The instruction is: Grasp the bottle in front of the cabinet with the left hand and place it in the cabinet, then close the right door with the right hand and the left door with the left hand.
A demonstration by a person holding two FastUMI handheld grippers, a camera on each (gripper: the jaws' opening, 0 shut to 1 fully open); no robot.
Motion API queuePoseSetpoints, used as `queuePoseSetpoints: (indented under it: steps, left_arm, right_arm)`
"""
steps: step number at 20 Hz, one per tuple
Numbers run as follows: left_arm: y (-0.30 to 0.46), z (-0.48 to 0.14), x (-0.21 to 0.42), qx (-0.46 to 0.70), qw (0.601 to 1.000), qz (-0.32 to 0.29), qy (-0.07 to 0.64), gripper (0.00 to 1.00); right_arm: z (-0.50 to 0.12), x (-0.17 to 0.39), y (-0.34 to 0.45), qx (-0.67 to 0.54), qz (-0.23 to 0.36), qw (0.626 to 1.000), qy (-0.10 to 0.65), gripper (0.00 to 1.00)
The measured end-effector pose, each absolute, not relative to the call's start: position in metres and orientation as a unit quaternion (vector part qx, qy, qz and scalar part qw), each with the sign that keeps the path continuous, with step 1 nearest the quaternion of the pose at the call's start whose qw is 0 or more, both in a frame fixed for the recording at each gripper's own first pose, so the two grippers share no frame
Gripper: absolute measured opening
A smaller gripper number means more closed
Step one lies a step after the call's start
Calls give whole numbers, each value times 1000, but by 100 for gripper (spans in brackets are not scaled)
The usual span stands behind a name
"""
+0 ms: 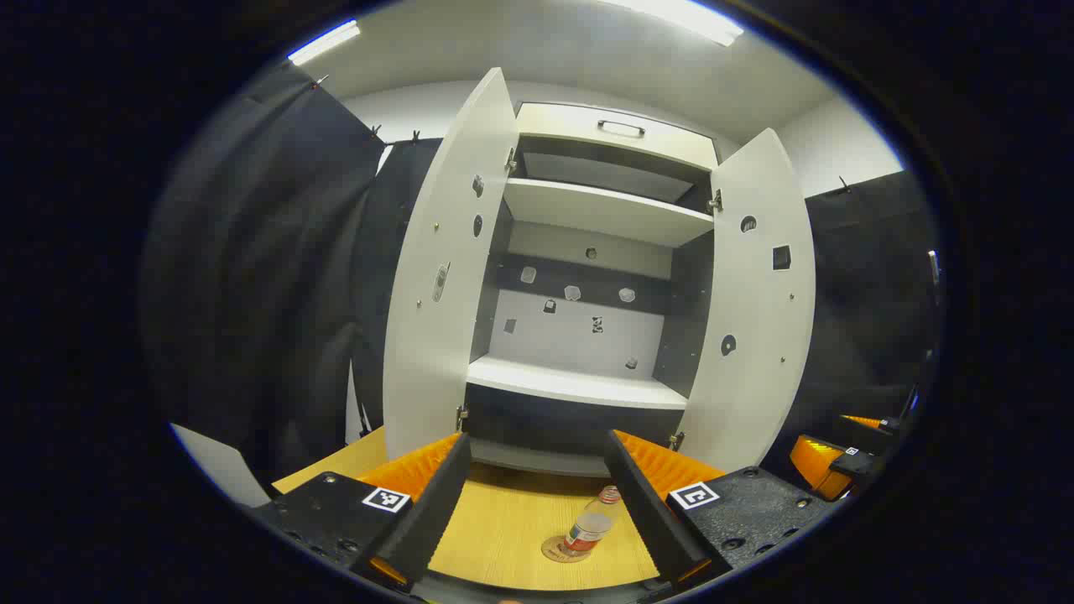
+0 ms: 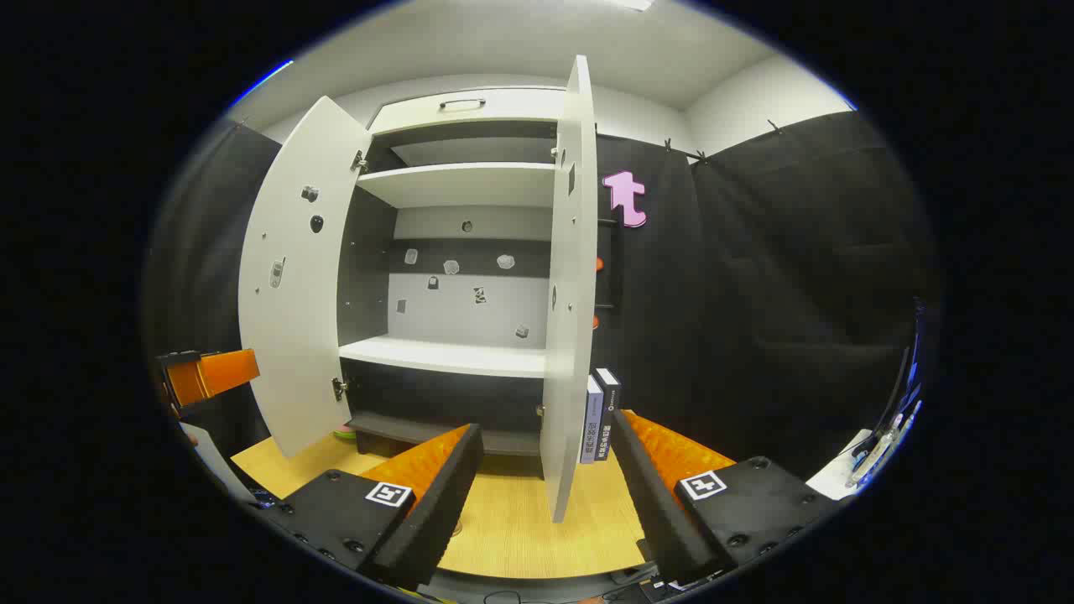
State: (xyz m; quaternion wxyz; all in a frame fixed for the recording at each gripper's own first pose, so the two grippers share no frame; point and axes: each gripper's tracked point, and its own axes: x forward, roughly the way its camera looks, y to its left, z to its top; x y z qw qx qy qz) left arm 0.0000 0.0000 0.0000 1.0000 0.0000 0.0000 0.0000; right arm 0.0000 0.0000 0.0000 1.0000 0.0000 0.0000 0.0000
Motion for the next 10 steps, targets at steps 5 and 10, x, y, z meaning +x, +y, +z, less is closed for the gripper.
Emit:
queuePoseSetpoints:
  steps: [5, 10]
  left_arm:
    - [5, 5, -2, 5, 1000, 4, -9, 97]
    - [8, 1, 1, 1, 1000, 11, -3, 98]
  right_arm:
    - [-5, -4, -3, 6, -5, 1000, 6, 100]
    - [-9, -4, -8, -1, -15, 1000, 12, 100]
